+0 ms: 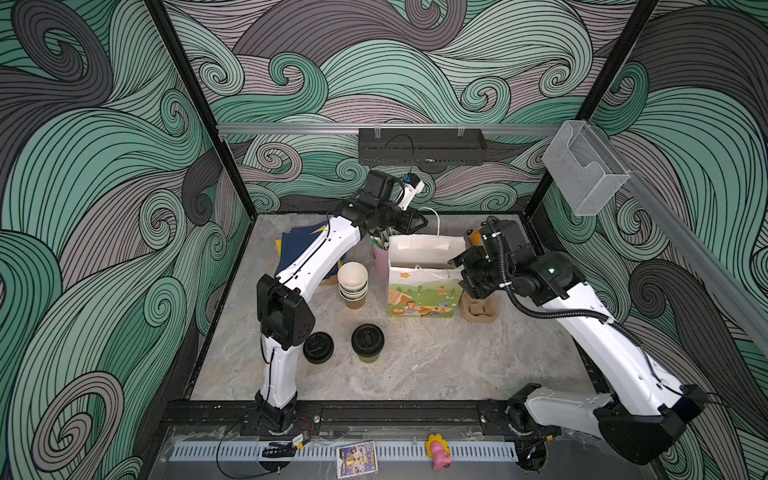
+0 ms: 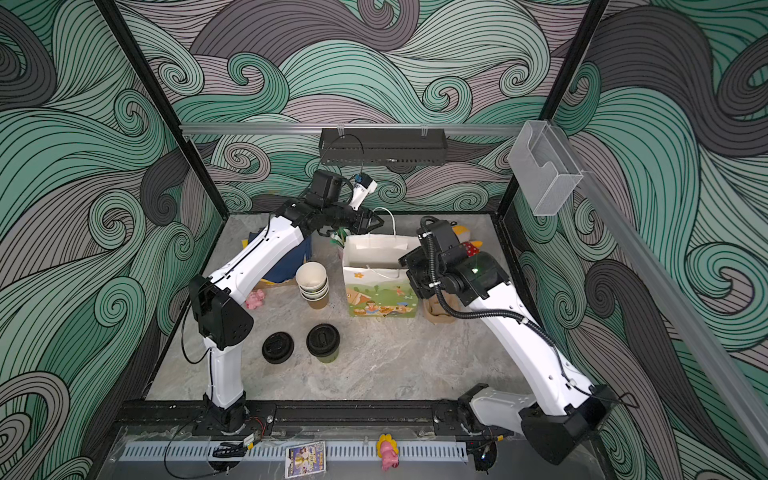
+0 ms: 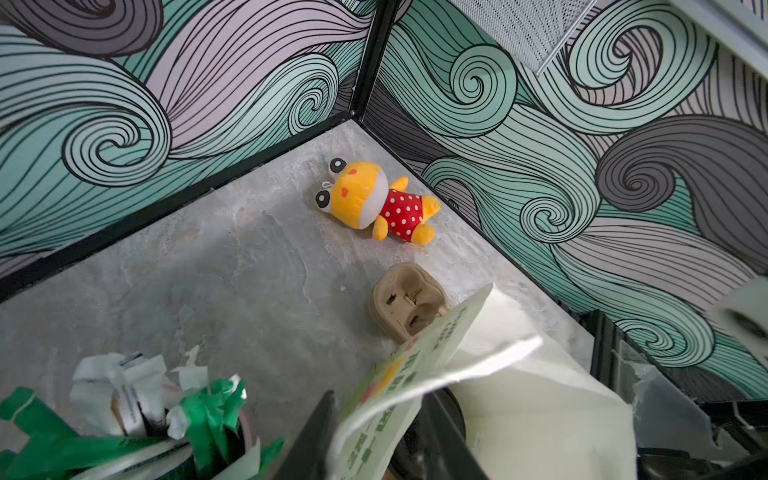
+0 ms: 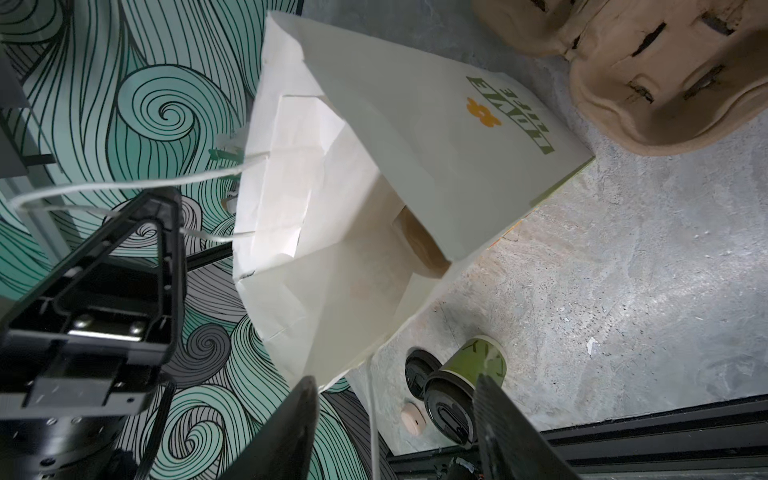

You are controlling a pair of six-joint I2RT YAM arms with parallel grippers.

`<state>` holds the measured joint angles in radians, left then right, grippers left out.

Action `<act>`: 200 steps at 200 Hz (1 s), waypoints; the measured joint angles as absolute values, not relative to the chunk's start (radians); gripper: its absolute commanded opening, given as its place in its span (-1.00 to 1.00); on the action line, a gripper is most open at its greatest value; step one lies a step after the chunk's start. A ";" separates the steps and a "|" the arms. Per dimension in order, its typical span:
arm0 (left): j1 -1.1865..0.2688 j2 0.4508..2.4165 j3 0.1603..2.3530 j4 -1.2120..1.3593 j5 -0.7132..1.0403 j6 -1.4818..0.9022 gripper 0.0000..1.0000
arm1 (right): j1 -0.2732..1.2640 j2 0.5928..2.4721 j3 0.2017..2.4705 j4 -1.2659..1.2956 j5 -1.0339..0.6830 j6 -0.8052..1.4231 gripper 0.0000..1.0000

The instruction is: Pack the takeout coffee

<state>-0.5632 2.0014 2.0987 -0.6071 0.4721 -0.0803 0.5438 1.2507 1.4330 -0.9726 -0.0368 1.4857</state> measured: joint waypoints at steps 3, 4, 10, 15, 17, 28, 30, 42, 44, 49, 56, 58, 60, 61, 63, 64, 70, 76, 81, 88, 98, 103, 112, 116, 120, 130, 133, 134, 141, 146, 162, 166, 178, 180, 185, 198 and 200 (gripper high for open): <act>-0.563 2.001 2.099 -0.607 0.474 -0.081 -0.40 | 0.544 1.255 1.430 -0.970 -0.036 1.488 0.15; -0.563 2.001 2.099 -0.606 0.475 -0.081 -0.40 | 0.544 1.256 1.429 -0.969 -0.036 1.488 0.15; -0.563 2.001 2.099 -0.606 0.477 -0.082 -0.41 | 0.543 1.265 1.426 -0.963 -0.034 1.494 0.14; -0.563 2.001 2.098 -0.605 0.479 -0.083 -0.42 | 0.541 1.271 1.425 -0.958 -0.034 1.498 0.12; -0.563 2.001 2.098 -0.605 0.480 -0.083 -0.42 | 0.540 1.276 1.425 -0.955 -0.034 1.499 0.12; -0.563 2.001 2.097 -0.605 0.482 -0.083 -0.43 | 0.537 1.293 1.425 -0.936 -0.034 1.502 0.08; -0.563 2.001 2.097 -0.605 0.482 -0.083 -0.43 | 0.537 1.298 1.425 -0.932 -0.035 1.502 0.07; -0.563 1.999 2.088 -0.598 0.483 -0.083 -0.42 | 0.533 1.320 1.425 -0.915 -0.035 1.503 0.02; -0.563 1.998 2.086 -0.597 0.483 -0.083 -0.41 | 0.533 1.324 1.425 -0.914 -0.035 1.504 0.02; -0.563 1.997 2.082 -0.594 0.483 -0.083 -0.37 | 0.532 1.333 1.425 -0.910 -0.036 1.503 -0.02; -0.563 1.995 2.075 -0.590 0.483 -0.085 -0.27 | 0.532 1.348 1.425 -0.905 -0.039 1.502 -0.08; -0.563 1.995 2.074 -0.589 0.483 -0.085 -0.25 | 0.530 1.353 1.425 -0.904 -0.039 1.503 -0.10; -0.563 1.995 2.073 -0.589 0.483 -0.086 -0.22 | 0.529 1.356 1.425 -0.904 -0.041 1.503 -0.11; -0.563 1.995 2.073 -0.589 0.483 -0.088 -0.21 | 0.529 1.357 1.425 -0.903 -0.041 1.503 -0.12; -0.563 1.995 2.072 -0.589 0.482 -0.087 -0.18 | 0.529 1.362 1.425 -0.901 -0.043 1.500 -0.14; -0.563 1.995 2.072 -0.589 0.483 -0.086 -0.17 | 0.529 1.363 1.425 -0.900 -0.043 1.501 -0.16; -0.563 1.995 2.071 -0.588 0.482 -0.088 -0.08 | 0.528 1.373 1.425 -0.898 -0.045 1.499 -0.23; -0.563 1.994 2.070 -0.585 0.482 -0.090 0.00 | 0.527 1.380 1.425 -0.897 -0.049 1.497 -0.31; -0.563 1.993 2.070 -0.583 0.481 -0.093 0.08 | 0.526 1.387 1.425 -0.896 -0.052 1.499 -0.40; -0.563 1.991 2.069 -0.580 0.481 -0.092 0.16 | 0.525 1.393 1.425 -0.894 -0.057 1.497 -0.50; -0.563 1.987 2.066 -0.574 0.478 -0.094 0.26 | 0.521 1.397 1.425 -0.894 -0.064 1.492 -0.62; -0.563 1.983 2.063 -0.570 0.476 -0.095 0.30 | 0.520 1.397 1.425 -0.896 -0.070 1.485 -0.66; -0.563 1.975 2.055 -0.564 0.471 -0.097 0.36 | 0.515 1.397 1.426 -0.899 -0.078 1.483 -0.77; -0.563 1.971 2.051 -0.560 0.469 -0.098 0.38 | 0.513 1.397 1.426 -0.902 -0.082 1.474 -0.82; -0.563 1.967 2.048 -0.559 0.465 -0.097 0.39 | 0.510 1.397 1.426 -0.903 -0.088 1.475 -0.85; -0.563 1.956 2.040 -0.555 0.453 -0.097 0.42 | 0.499 1.397 1.427 -0.914 -0.097 1.456 -0.94; -0.563 1.953 2.037 -0.554 0.450 -0.098 0.43 | 0.496 1.398 1.427 -0.918 -0.101 1.454 -0.97; -0.563 1.952 2.036 -0.554 0.448 -0.099 0.43 | 0.494 1.397 1.427 -0.920 -0.104 1.455 -0.97; -0.563 1.944 2.030 -0.552 0.440 -0.098 0.45 | 0.484 1.398 1.430 -0.933 -0.112 1.440 -1.00; -0.563 1.937 2.024 -0.551 0.431 -0.098 0.45 | 0.476 1.397 1.433 -0.942 -0.118 1.428 -1.00; -0.563 1.911 2.003 -0.547 0.410 -0.099 0.47 | 0.453 1.397 1.445 -0.966 -0.142 1.395 -1.00; -0.563 1.905 1.998 -0.545 0.405 -0.099 0.48 | 0.445 1.397 1.448 -0.971 -0.149 1.382 -1.00; -0.563 1.880 1.977 -0.538 0.392 -0.103 0.49 | 0.427 1.397 1.454 -0.991 -0.166 1.351 -1.00; -0.563 1.875 1.971 -0.537 0.390 -0.105 0.49 | 0.424 1.397 1.455 -0.993 -0.170 1.345 -1.00; -0.563 1.863 1.959 -0.534 0.386 -0.107 0.49 | 0.414 1.397 1.457 -1.002 -0.180 1.328 -1.00; -0.563 1.831 1.928 -0.529 0.377 -0.119 0.50 | 0.388 1.397 1.464 -1.025 -0.206 1.283 -1.00; -0.563 1.827 1.924 -0.528 0.377 -0.121 0.50 | 0.385 1.397 1.465 -1.028 -0.210 1.279 -1.00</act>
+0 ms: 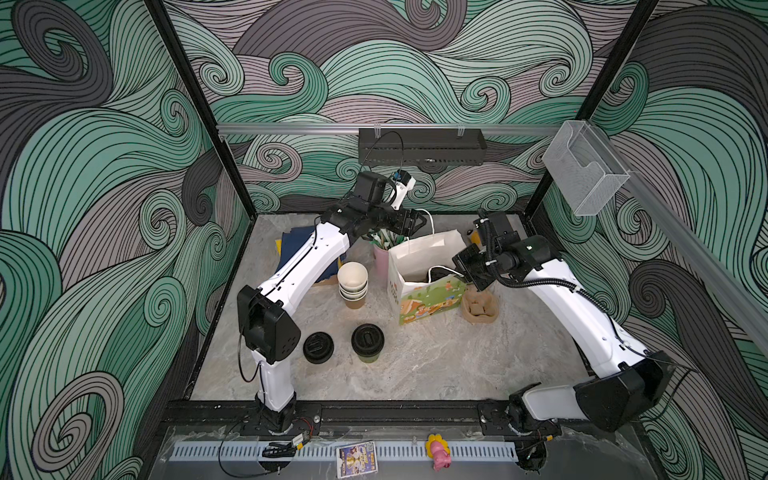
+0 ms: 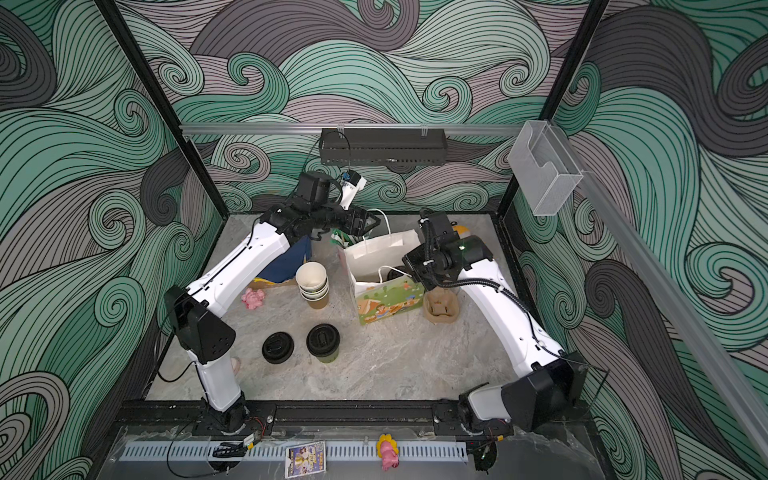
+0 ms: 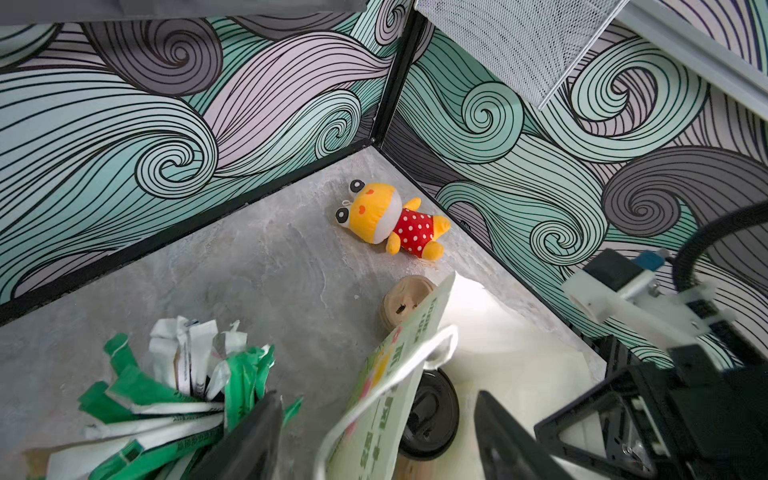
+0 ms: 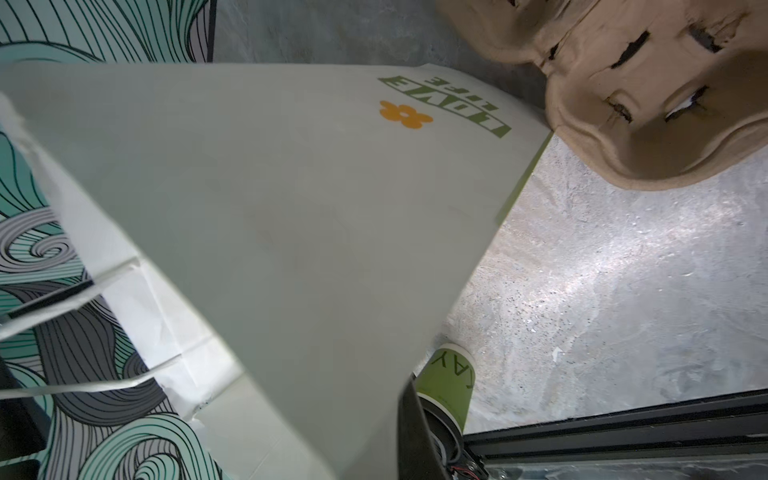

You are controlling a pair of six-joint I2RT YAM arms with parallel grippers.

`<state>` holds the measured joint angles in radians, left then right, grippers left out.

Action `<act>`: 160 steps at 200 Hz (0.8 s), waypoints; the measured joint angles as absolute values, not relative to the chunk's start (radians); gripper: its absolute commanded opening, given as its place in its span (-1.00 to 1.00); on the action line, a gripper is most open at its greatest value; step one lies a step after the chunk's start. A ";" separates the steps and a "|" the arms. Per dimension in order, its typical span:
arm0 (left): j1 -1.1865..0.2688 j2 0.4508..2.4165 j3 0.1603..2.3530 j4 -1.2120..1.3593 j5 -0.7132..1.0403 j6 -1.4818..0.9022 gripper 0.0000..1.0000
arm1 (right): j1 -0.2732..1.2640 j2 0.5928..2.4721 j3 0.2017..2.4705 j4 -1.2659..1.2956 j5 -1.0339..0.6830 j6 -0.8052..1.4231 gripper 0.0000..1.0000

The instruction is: Pack the takeout coffee

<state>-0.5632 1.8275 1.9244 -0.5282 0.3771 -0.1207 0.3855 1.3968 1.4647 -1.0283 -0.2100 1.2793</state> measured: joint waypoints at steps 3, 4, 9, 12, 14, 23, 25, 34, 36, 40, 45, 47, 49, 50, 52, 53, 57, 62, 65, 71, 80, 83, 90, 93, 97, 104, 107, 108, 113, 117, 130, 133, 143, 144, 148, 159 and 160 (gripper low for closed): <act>-0.563 1.821 1.918 -0.528 0.376 -0.124 0.51 | 0.379 1.398 1.467 -1.034 -0.217 1.267 -1.00; -0.563 1.818 1.914 -0.527 0.375 -0.125 0.51 | 0.375 1.398 1.470 -1.038 -0.220 1.259 -1.00; -0.563 1.807 1.905 -0.524 0.374 -0.130 0.51 | 0.365 1.401 1.477 -1.050 -0.233 1.243 -1.00; -0.563 1.800 1.897 -0.520 0.373 -0.134 0.51 | 0.355 1.404 1.483 -1.060 -0.245 1.222 -1.00; -0.563 1.794 1.891 -0.518 0.371 -0.137 0.52 | 0.352 1.405 1.486 -1.062 -0.248 1.219 -1.00; -0.563 1.772 1.865 -0.514 0.369 -0.150 0.53 | 0.331 1.420 1.511 -1.085 -0.282 1.164 -1.00; -0.563 1.768 1.860 -0.513 0.369 -0.151 0.53 | 0.325 1.425 1.518 -1.092 -0.292 1.150 -1.00; -0.563 1.746 1.835 -0.511 0.367 -0.167 0.55 | 0.308 1.448 1.551 -1.114 -0.326 1.099 -1.00; -0.563 1.740 1.828 -0.511 0.366 -0.170 0.55 | 0.304 1.455 1.562 -1.121 -0.335 1.085 -1.00; -0.563 1.730 1.817 -0.509 0.366 -0.176 0.56 | 0.295 1.472 1.583 -1.135 -0.353 1.053 -1.00; -0.563 1.716 1.800 -0.508 0.366 -0.187 0.56 | 0.289 1.490 1.604 -1.147 -0.370 1.015 -1.00; -0.563 1.712 1.795 -0.508 0.366 -0.189 0.56 | 0.286 1.499 1.615 -1.155 -0.377 1.003 -1.00; -0.563 1.706 1.788 -0.509 0.365 -0.195 0.56 | 0.283 1.508 1.626 -1.161 -0.385 0.987 -1.00; -0.563 1.703 1.785 -0.509 0.365 -0.196 0.56 | 0.282 1.512 1.631 -1.164 -0.387 0.978 -1.00; -0.563 1.697 1.779 -0.508 0.365 -0.200 0.57 | 0.279 1.522 1.642 -1.171 -0.395 0.958 -1.00; -0.563 1.695 1.776 -0.508 0.365 -0.201 0.57 | 0.278 1.528 1.649 -1.177 -0.398 0.950 -1.00; -0.563 1.684 1.763 -0.508 0.364 -0.211 0.57 | 0.274 1.544 1.669 -1.190 -0.410 0.917 -1.00; -0.563 1.670 1.747 -0.509 0.364 -0.222 0.57 | 0.270 1.566 1.695 -1.206 -0.424 0.881 -1.00; -0.563 1.660 1.736 -0.508 0.364 -0.229 0.57 | 0.269 1.581 1.710 -1.217 -0.432 0.849 -1.00; -0.564 1.642 1.715 -0.508 0.364 -0.243 0.57 | 0.265 1.609 1.741 -1.240 -0.449 0.794 -1.00; -0.564 1.616 1.685 -0.509 0.364 -0.264 0.58 | 0.260 1.642 1.777 -1.267 -0.471 0.725 -1.00; -0.564 1.607 1.676 -0.511 0.364 -0.270 0.58 | 0.258 1.652 1.787 -1.276 -0.478 0.700 -1.00; -0.564 1.590 1.658 -0.514 0.364 -0.284 0.58 | 0.257 1.675 1.811 -1.299 -0.491 0.646 -1.00; -0.564 1.584 1.654 -0.514 0.364 -0.288 0.58 | 0.255 1.688 1.824 -1.313 -0.498 0.619 -1.00; -0.565 1.575 1.644 -0.516 0.363 -0.296 0.58 | 0.254 1.700 1.836 -1.325 -0.504 0.590 -1.00; -0.566 1.563 1.633 -0.522 0.363 -0.307 0.58 | 0.250 1.723 1.861 -1.351 -0.512 0.537 -1.00; -0.566 1.559 1.629 -0.525 0.363 -0.311 0.58 | 0.248 1.730 1.869 -1.361 -0.516 0.522 -1.00; -0.566 1.558 1.628 -0.526 0.362 -0.311 0.58 | 0.248 1.732 1.872 -1.362 -0.516 0.519 -1.00; -0.566 1.550 1.622 -0.530 0.361 -0.319 0.58 | 0.244 1.746 1.887 -1.378 -0.522 0.485 -1.00; -0.566 1.546 1.620 -0.532 0.361 -0.324 0.58 | 0.241 1.756 1.899 -1.389 -0.527 0.458 -1.00; -0.566 1.533 1.613 -0.544 0.359 -0.337 0.59 | 0.225 1.783 1.929 -1.420 -0.535 0.393 -1.00; -0.566 1.531 1.613 -0.548 0.358 -0.342 0.59 | 0.222 1.787 1.935 -1.427 -0.538 0.384 -1.00; -0.567 1.524 1.612 -0.555 0.359 -0.352 0.59 | 0.207 1.802 1.956 -1.449 -0.540 0.342 -1.00; -0.567 1.524 1.612 -0.555 0.358 -0.353 0.59 | 0.206 1.803 1.958 -1.450 -0.540 0.339 -1.00; -0.567 1.522 1.612 -0.558 0.359 -0.357 0.59 | 0.200 1.811 1.968 -1.461 -0.541 0.324 -1.00; -0.570 1.516 1.611 -0.566 0.360 -0.368 0.59 | 0.183 1.831 1.999 -1.485 -0.542 0.288 -1.00; -0.570 1.516 1.611 -0.566 0.360 -0.369 0.59 | 0.181 1.832 2.004 -1.488 -0.542 0.284 -1.00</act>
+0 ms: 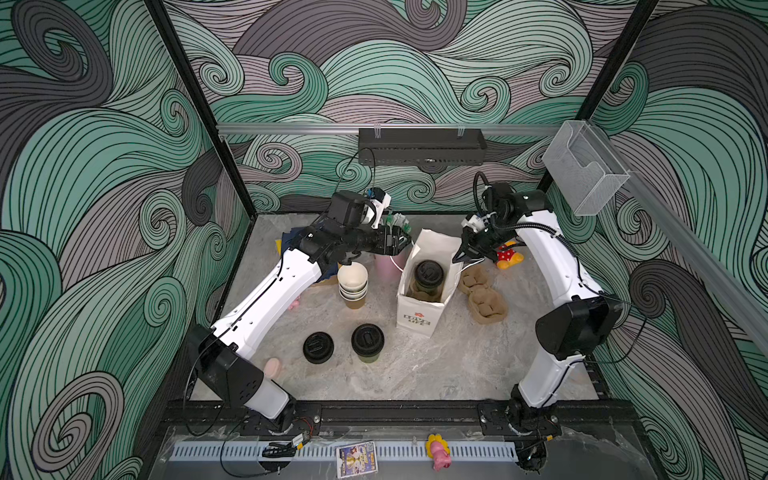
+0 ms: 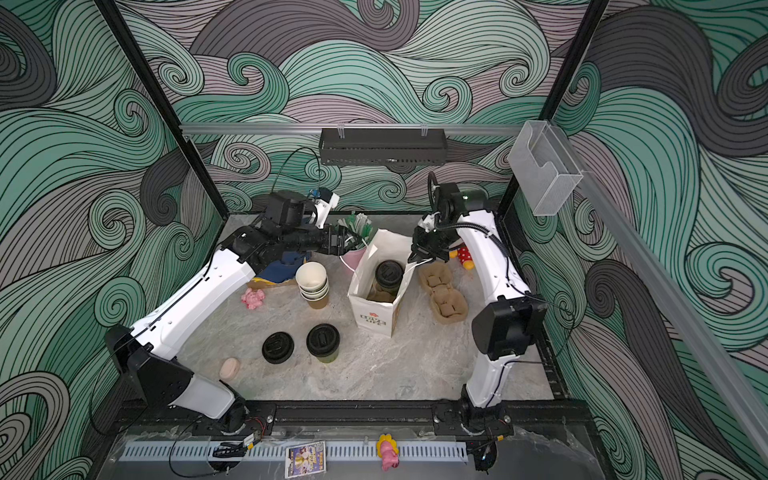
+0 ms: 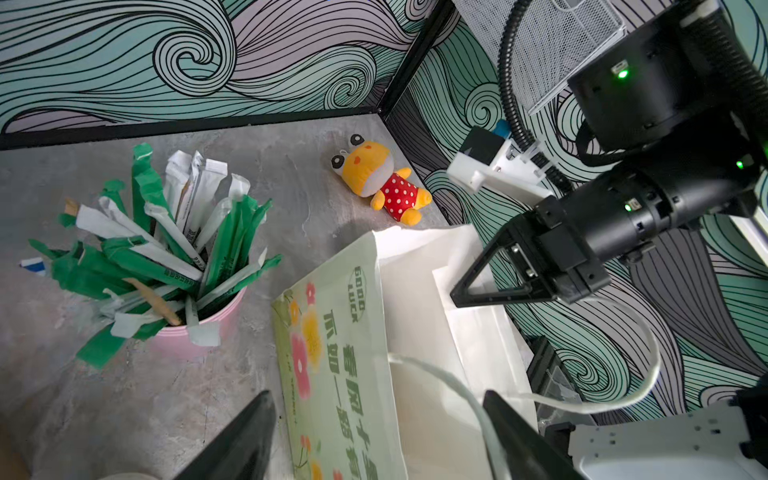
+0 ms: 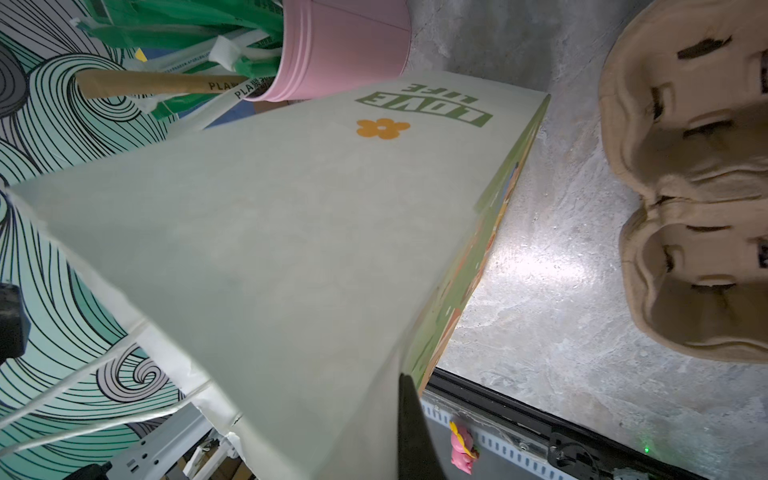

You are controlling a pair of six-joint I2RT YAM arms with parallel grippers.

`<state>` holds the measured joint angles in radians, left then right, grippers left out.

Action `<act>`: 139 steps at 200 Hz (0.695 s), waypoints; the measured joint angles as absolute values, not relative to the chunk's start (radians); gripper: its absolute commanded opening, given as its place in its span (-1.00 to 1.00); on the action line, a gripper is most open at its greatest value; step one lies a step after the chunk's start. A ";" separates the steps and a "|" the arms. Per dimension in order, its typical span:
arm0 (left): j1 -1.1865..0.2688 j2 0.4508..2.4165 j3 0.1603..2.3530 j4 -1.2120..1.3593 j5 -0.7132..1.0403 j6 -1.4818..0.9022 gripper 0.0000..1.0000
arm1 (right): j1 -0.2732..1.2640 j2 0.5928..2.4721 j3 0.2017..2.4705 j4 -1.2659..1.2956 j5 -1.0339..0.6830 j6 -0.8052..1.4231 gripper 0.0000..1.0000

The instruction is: Pack the takeout coffee

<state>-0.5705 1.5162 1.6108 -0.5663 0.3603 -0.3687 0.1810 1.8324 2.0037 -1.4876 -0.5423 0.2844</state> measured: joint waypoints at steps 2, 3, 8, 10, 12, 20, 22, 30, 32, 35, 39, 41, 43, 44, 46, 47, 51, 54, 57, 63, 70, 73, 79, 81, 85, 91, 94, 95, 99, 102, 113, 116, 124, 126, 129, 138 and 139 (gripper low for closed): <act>-0.571 1.516 1.611 -0.567 0.361 -0.369 0.60 | 0.179 1.835 2.008 -1.490 -0.542 0.280 -1.00; -0.571 1.515 1.611 -0.568 0.361 -0.371 0.60 | 0.178 1.837 2.011 -1.492 -0.542 0.275 -1.00; -0.572 1.514 1.610 -0.570 0.364 -0.374 0.60 | 0.170 1.849 2.026 -1.502 -0.542 0.262 -1.00; -0.572 1.514 1.610 -0.571 0.366 -0.376 0.60 | 0.168 1.852 2.030 -1.505 -0.542 0.258 -1.00; -0.573 1.514 1.609 -0.572 0.368 -0.378 0.60 | 0.166 1.857 2.035 -1.508 -0.542 0.252 -1.00; -0.575 1.514 1.608 -0.577 0.374 -0.383 0.60 | 0.157 1.873 2.052 -1.517 -0.543 0.236 -1.00; -0.576 1.514 1.608 -0.577 0.376 -0.385 0.60 | 0.155 1.878 2.055 -1.520 -0.543 0.232 -1.00; -0.579 1.514 1.606 -0.585 0.381 -0.391 0.60 | 0.148 1.895 2.070 -1.528 -0.543 0.219 -0.94; -0.579 1.514 1.606 -0.586 0.383 -0.393 0.60 | 0.146 1.900 2.074 -1.530 -0.543 0.216 -0.91; -0.579 1.514 1.605 -0.587 0.384 -0.394 0.60 | 0.145 1.905 2.080 -1.532 -0.544 0.213 -0.89; -0.580 1.514 1.605 -0.590 0.388 -0.397 0.60 | 0.142 1.916 2.086 -1.534 -0.544 0.209 -0.85; -0.580 1.514 1.605 -0.590 0.389 -0.397 0.60 | 0.141 1.918 2.088 -1.535 -0.545 0.208 -0.81; -0.580 1.514 1.605 -0.591 0.390 -0.398 0.60 | 0.141 1.922 2.092 -1.536 -0.545 0.207 -0.78; -0.581 1.514 1.605 -0.591 0.390 -0.398 0.60 | 0.140 1.924 2.093 -1.536 -0.544 0.207 -0.76; -0.581 1.514 1.605 -0.591 0.392 -0.400 0.60 | 0.139 1.929 2.096 -1.537 -0.544 0.203 -0.72; -0.581 1.514 1.605 -0.591 0.392 -0.401 0.60 | 0.139 1.930 2.097 -1.538 -0.544 0.203 -0.70; -0.581 1.514 1.605 -0.591 0.394 -0.402 0.60 | 0.139 1.938 2.103 -1.539 -0.543 0.202 -0.62; -0.581 1.514 1.605 -0.591 0.395 -0.403 0.60 | 0.138 1.943 2.107 -1.539 -0.542 0.194 -0.56; -0.582 1.514 1.605 -0.591 0.396 -0.405 0.60 | 0.138 1.948 2.112 -1.541 -0.541 0.199 -0.50; -0.582 1.514 1.605 -0.592 0.397 -0.406 0.60 | 0.138 1.957 2.123 -1.545 -0.537 0.190 -0.36; -0.583 1.514 1.605 -0.592 0.398 -0.408 0.60 | 0.138 1.965 2.141 -1.550 -0.530 0.188 -0.18; -0.583 1.514 1.605 -0.592 0.398 -0.409 0.60 | 0.138 1.967 2.148 -1.552 -0.530 0.191 -0.12; -0.583 1.514 1.605 -0.592 0.398 -0.411 0.60 | 0.138 1.970 2.162 -1.553 -0.523 0.192 0.04; -0.583 1.514 1.605 -0.592 0.398 -0.411 0.60 | 0.138 1.970 2.167 -1.555 -0.519 0.189 0.08; -0.583 1.514 1.605 -0.592 0.399 -0.411 0.60 | 0.138 1.970 2.176 -1.555 -0.511 0.195 0.17; -0.583 1.514 1.605 -0.592 0.399 -0.412 0.60 | 0.138 1.968 2.193 -1.561 -0.496 0.199 0.32; -0.583 1.514 1.605 -0.593 0.398 -0.412 0.60 | 0.138 1.965 2.200 -1.563 -0.492 0.198 0.37; -0.583 1.514 1.605 -0.593 0.398 -0.412 0.60 | 0.138 1.965 2.202 -1.563 -0.488 0.196 0.39; -0.583 1.514 1.605 -0.593 0.398 -0.412 0.60 | 0.138 1.959 2.211 -1.564 -0.474 0.203 0.46; -0.583 1.514 1.605 -0.594 0.398 -0.412 0.60 | 0.138 1.956 2.216 -1.564 -0.465 0.204 0.51; -0.583 1.514 1.605 -0.596 0.396 -0.412 0.60 | 0.135 1.927 2.227 -1.566 -0.424 0.227 0.66; -0.583 1.514 1.605 -0.598 0.395 -0.412 0.60 | 0.135 1.919 2.228 -1.566 -0.411 0.229 0.69; -0.583 1.514 1.605 -0.599 0.392 -0.411 0.60 | 0.131 1.886 2.228 -1.567 -0.374 0.251 0.74; -0.583 1.514 1.606 -0.599 0.392 -0.412 0.60 | 0.130 1.875 2.228 -1.568 -0.365 0.256 0.75; -0.583 1.514 1.605 -0.600 0.390 -0.412 0.60 | 0.130 1.863 2.228 -1.569 -0.352 0.261 0.75; -0.583 1.514 1.606 -0.600 0.385 -0.411 0.60 | 0.128 1.807 2.228 -1.570 -0.311 0.289 0.76; -0.583 1.514 1.606 -0.600 0.384 -0.412 0.61 | 0.128 1.803 2.228 -1.569 -0.308 0.291 0.77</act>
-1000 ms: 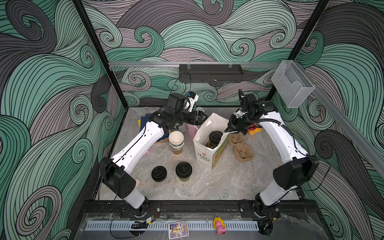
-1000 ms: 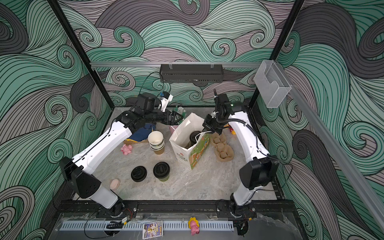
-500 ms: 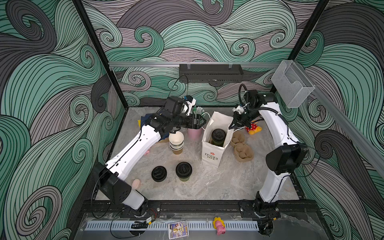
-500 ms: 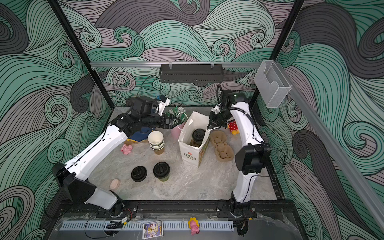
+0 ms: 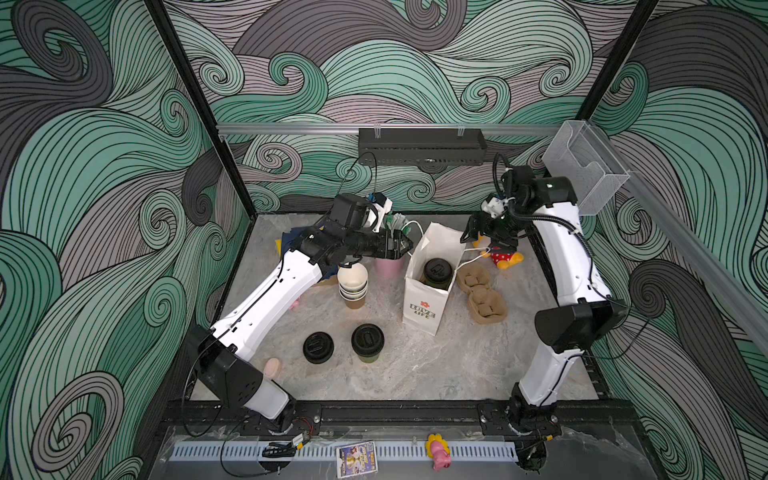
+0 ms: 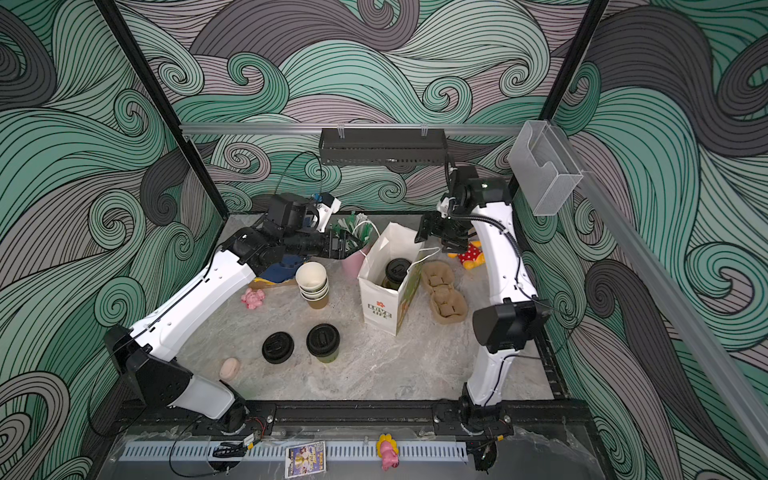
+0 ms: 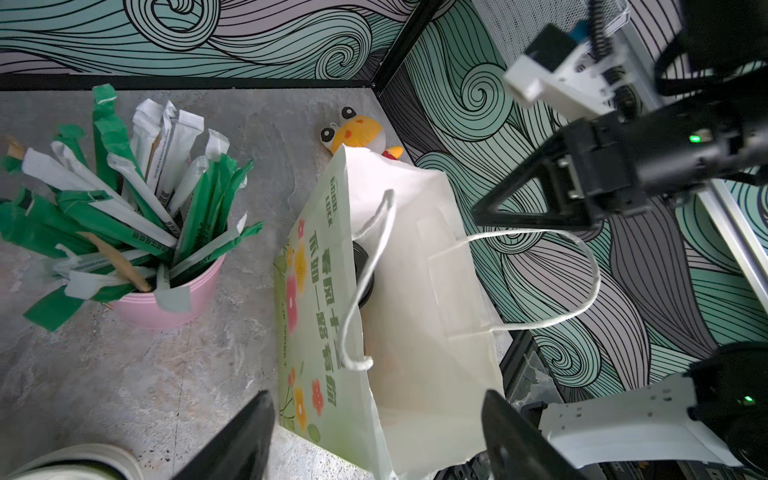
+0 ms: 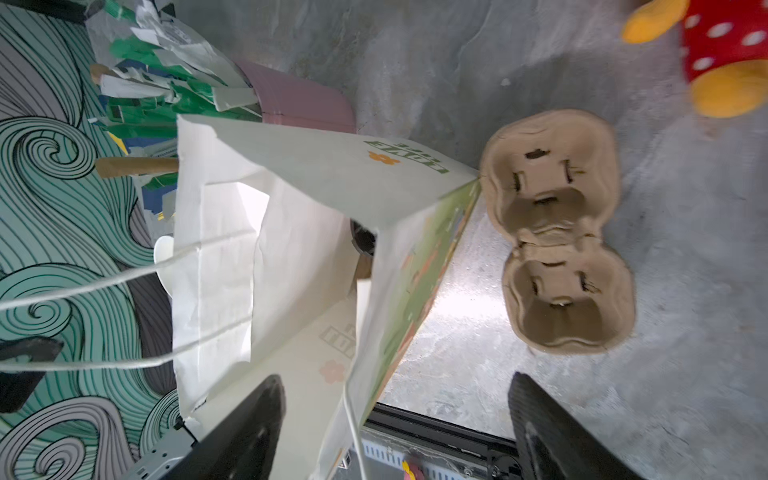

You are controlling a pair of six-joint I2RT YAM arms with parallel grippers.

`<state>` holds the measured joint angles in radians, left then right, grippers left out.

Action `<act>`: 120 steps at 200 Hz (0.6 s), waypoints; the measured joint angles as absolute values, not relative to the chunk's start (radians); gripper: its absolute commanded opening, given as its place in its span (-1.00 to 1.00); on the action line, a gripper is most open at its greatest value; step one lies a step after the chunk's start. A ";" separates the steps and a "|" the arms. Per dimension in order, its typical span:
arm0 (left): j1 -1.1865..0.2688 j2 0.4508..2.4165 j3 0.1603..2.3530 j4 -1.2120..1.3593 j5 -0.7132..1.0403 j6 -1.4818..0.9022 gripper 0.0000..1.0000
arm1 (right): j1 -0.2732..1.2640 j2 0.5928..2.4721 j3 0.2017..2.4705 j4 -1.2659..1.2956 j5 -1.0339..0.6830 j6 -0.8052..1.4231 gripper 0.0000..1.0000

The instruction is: Pack the takeout coffee

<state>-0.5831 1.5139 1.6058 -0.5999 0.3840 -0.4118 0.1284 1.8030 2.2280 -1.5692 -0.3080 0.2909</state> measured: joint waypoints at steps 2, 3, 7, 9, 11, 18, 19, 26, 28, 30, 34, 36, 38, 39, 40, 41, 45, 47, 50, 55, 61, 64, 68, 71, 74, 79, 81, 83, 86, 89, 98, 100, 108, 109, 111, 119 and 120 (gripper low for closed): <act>-0.583 1.514 1.606 -0.600 0.382 -0.411 0.60 | 0.128 1.792 2.228 -1.570 -0.301 0.295 0.77; -0.583 1.514 1.606 -0.600 0.381 -0.412 0.60 | 0.128 1.788 2.228 -1.570 -0.298 0.297 0.77; -0.583 1.514 1.606 -0.599 0.375 -0.412 0.60 | 0.128 1.759 2.227 -1.569 -0.283 0.310 0.78; -0.583 1.514 1.606 -0.599 0.373 -0.412 0.61 | 0.127 1.745 2.226 -1.569 -0.276 0.316 0.78; -0.583 1.514 1.606 -0.599 0.370 -0.412 0.60 | 0.127 1.736 2.226 -1.569 -0.270 0.320 0.78; -0.583 1.514 1.606 -0.598 0.358 -0.414 0.61 | 0.130 1.681 2.218 -1.568 -0.245 0.347 0.78; -0.583 1.514 1.606 -0.598 0.355 -0.416 0.60 | 0.131 1.675 2.217 -1.568 -0.242 0.350 0.78; -0.583 1.514 1.605 -0.595 0.341 -0.421 0.60 | 0.144 1.620 2.204 -1.568 -0.217 0.377 0.78; -0.583 1.514 1.605 -0.593 0.336 -0.423 0.60 | 0.150 1.604 2.199 -1.568 -0.208 0.382 0.78; -0.583 1.514 1.605 -0.592 0.333 -0.424 0.60 | 0.156 1.590 2.195 -1.569 -0.202 0.390 0.78; -0.583 1.514 1.604 -0.586 0.325 -0.430 0.61 | 0.171 1.562 2.188 -1.570 -0.186 0.406 0.78; -0.583 1.514 1.602 -0.581 0.319 -0.432 0.60 | 0.183 1.548 2.183 -1.571 -0.178 0.414 0.77; -0.583 1.513 1.600 -0.575 0.315 -0.436 0.60 | 0.196 1.534 2.177 -1.571 -0.172 0.426 0.77; -0.583 1.512 1.600 -0.574 0.315 -0.438 0.60 | 0.201 1.529 2.176 -1.571 -0.169 0.430 0.77; -0.583 1.512 1.598 -0.570 0.313 -0.440 0.60 | 0.207 1.524 2.174 -1.571 -0.165 0.433 0.76; -0.583 1.511 1.597 -0.568 0.311 -0.439 0.60 | 0.217 1.515 2.170 -1.571 -0.157 0.437 0.76; -0.583 1.509 1.591 -0.558 0.303 -0.447 0.60 | 0.245 1.494 2.161 -1.573 -0.147 0.456 0.75; -0.583 1.507 1.586 -0.552 0.298 -0.450 0.60 | 0.263 1.481 2.154 -1.572 -0.136 0.466 0.75; -0.583 1.504 1.580 -0.545 0.294 -0.456 0.60 | 0.286 1.467 2.146 -1.572 -0.128 0.479 0.74; -0.582 1.501 1.570 -0.537 0.288 -0.463 0.60 | 0.336 1.442 2.127 -1.572 -0.109 0.509 0.73; -0.582 1.496 1.559 -0.527 0.277 -0.475 0.60 | 0.397 1.420 2.104 -1.574 -0.090 0.542 0.71; -0.582 1.494 1.554 -0.522 0.274 -0.480 0.60 | 0.431 1.409 2.090 -1.574 -0.078 0.562 0.71; -0.582 1.494 1.549 -0.516 0.271 -0.487 0.60 | 0.466 1.399 2.074 -1.573 -0.064 0.585 0.70; -0.582 1.493 1.546 -0.512 0.268 -0.492 0.60 | 0.493 1.392 2.060 -1.574 -0.054 0.602 0.69; -0.582 1.493 1.542 -0.506 0.267 -0.498 0.60 | 0.527 1.385 2.043 -1.572 -0.037 0.625 0.68; -0.582 1.493 1.537 -0.496 0.264 -0.507 0.60 | 0.562 1.380 2.023 -1.573 -0.021 0.651 0.67; -0.582 1.493 1.534 -0.492 0.262 -0.510 0.60 | 0.579 1.378 2.013 -1.571 -0.010 0.666 0.66; -0.582 1.493 1.533 -0.490 0.261 -0.512 0.60 | 0.594 1.377 2.003 -1.569 -0.001 0.677 0.65; -0.582 1.493 1.530 -0.486 0.261 -0.518 0.60 | 0.612 1.376 1.990 -1.567 0.010 0.693 0.63; -0.582 1.493 1.526 -0.480 0.259 -0.523 0.60 | 0.632 1.376 1.974 -1.562 0.023 0.711 0.62; -0.582 1.493 1.518 -0.467 0.258 -0.537 0.60 | 0.673 1.383 1.939 -1.551 0.053 0.752 0.58; -0.582 1.493 1.517 -0.464 0.258 -0.538 0.60 | 0.683 1.388 1.932 -1.548 0.060 0.763 0.57; -0.582 1.493 1.510 -0.455 0.257 -0.548 0.60 | 0.711 1.405 1.910 -1.534 0.084 0.793 0.53; -0.582 1.493 1.510 -0.453 0.257 -0.549 0.60 | 0.713 1.407 1.909 -1.533 0.086 0.796 0.52; -0.582 1.493 1.508 -0.450 0.257 -0.551 0.60 | 0.718 1.412 1.905 -1.529 0.092 0.802 0.50; -0.582 1.493 1.505 -0.445 0.257 -0.556 0.60 | 0.733 1.438 1.896 -1.513 0.115 0.822 0.43; -0.582 1.493 1.504 -0.443 0.257 -0.557 0.60 | 0.735 1.443 1.895 -1.510 0.119 0.826 0.42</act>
